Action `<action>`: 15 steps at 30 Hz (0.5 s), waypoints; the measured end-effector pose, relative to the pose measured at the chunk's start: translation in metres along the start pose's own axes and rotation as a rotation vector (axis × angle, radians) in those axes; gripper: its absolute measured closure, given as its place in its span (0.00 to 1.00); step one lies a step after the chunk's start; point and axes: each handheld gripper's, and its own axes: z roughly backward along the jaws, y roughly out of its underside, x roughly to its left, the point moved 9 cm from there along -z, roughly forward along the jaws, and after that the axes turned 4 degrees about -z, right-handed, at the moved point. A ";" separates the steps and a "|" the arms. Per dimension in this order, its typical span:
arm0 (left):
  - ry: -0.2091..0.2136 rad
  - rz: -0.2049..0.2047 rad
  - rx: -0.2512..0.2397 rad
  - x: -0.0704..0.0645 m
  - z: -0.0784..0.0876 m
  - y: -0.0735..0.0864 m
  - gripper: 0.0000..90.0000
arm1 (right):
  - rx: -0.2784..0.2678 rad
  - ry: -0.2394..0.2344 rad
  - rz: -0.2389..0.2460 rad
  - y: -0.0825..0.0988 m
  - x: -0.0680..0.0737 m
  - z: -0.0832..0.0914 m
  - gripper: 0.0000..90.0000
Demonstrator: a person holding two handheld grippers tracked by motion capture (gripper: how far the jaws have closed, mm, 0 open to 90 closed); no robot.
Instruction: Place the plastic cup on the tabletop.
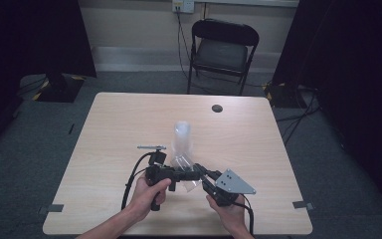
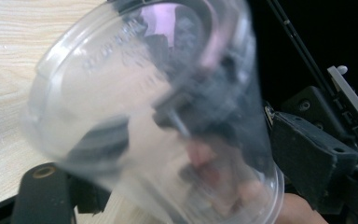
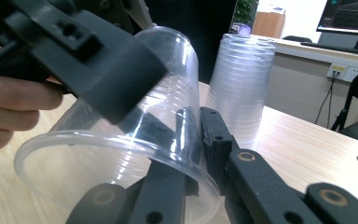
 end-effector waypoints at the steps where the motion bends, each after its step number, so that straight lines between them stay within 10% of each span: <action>1: -0.004 -0.007 0.000 0.000 0.000 0.000 0.22 | -0.003 0.002 -0.002 -0.001 -0.001 0.001 0.97; 15: -0.097 -0.175 0.029 0.005 0.007 0.002 0.23 | 0.016 0.053 -0.082 -0.003 -0.026 0.008 0.98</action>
